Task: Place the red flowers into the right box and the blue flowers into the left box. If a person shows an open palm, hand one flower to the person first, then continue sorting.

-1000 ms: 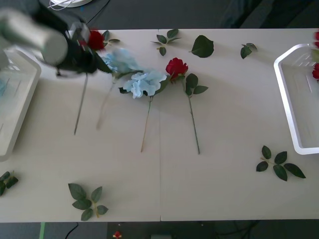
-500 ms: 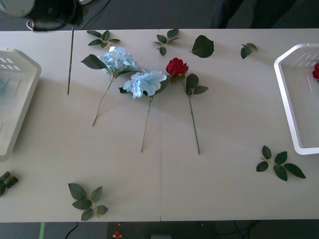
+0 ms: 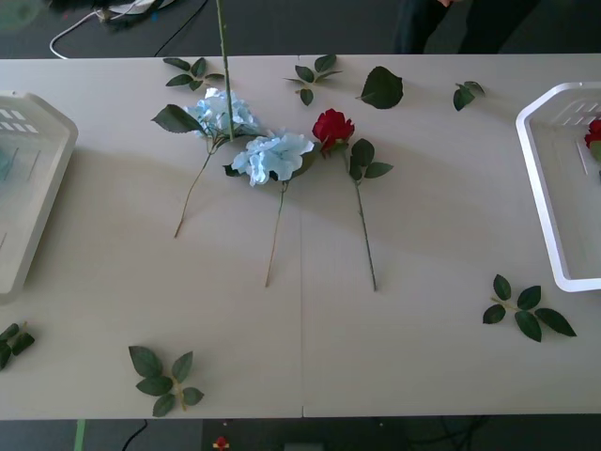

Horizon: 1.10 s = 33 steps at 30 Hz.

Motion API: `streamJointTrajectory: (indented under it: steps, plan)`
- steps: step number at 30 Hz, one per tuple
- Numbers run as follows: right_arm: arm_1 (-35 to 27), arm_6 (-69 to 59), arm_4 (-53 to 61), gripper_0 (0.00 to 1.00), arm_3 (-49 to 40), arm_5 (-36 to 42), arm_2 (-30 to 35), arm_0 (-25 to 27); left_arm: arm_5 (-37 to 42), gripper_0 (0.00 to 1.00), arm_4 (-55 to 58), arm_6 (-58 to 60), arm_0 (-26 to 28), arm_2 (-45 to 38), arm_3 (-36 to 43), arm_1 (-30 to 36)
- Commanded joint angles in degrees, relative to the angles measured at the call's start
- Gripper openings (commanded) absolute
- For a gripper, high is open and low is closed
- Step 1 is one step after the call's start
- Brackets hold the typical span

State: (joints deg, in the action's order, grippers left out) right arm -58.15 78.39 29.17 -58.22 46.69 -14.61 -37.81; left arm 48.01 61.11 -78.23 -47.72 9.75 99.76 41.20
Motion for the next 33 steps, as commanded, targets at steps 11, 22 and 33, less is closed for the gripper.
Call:
streamJointTrajectory:
  steps: [11, 22, 33]
  plan:
    - [-7.07, 4.4, 16.53, 1.0, -21.41, 5.52, 8.28, 10.91, 0.24, 0.0, 19.57, -24.78, 15.9, -7.37, 18.28, -13.08]
    - [-4.6, 8.53, 32.53, 1.0, -42.15, 14.57, 21.46, 20.58, 1.3, 0.0, 24.06, -30.75, 11.42, -2.8, 15.99, -14.66]
    - [4.45, 23.83, 55.55, 1.0, -51.82, 22.75, 28.32, 20.58, 1.3, 0.0, 27.84, -30.84, 8.61, -0.17, 15.29, -17.12]
